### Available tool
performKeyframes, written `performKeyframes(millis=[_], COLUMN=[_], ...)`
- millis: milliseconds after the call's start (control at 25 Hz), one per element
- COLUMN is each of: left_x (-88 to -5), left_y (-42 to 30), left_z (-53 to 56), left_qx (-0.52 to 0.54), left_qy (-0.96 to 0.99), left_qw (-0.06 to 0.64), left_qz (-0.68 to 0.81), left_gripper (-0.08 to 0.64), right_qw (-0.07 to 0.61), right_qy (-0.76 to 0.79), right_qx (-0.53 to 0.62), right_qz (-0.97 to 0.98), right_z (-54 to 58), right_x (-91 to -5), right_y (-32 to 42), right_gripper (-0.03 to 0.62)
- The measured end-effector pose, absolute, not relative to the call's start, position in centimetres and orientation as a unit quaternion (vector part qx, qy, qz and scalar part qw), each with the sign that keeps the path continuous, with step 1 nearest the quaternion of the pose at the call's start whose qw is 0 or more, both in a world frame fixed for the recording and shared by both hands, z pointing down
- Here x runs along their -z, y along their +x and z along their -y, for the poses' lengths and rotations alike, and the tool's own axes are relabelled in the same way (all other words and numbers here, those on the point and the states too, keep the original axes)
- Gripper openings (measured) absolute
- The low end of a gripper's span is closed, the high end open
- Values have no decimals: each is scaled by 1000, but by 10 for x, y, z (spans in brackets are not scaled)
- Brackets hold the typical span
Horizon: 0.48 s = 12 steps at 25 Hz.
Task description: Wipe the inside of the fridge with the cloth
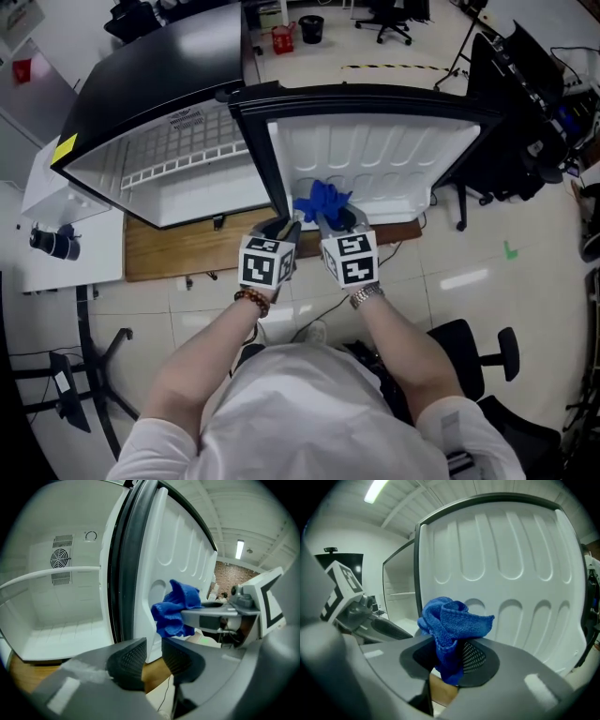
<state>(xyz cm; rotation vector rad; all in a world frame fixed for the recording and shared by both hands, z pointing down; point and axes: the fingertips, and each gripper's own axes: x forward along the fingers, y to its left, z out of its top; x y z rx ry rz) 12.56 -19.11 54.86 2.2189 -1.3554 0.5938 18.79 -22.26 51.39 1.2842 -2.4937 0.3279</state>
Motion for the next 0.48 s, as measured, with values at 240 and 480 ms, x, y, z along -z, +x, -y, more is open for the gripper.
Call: performKeyframes(millis=[240,480], left_x=[-549,-551], left_y=[109,90], left_z=[177,172], left_qx=[-218,-216], left_qy=[806,798], left_qw=[233,238], left_qz=[498,509], left_gripper=[104,104], right_qw=[169,179], right_qy=[431,443], right_qx=[-128,-140], right_qz=[877,867], right_z=[229,238], right_x=[-526,-541], right_y=[159,162], right_gripper=[106,106])
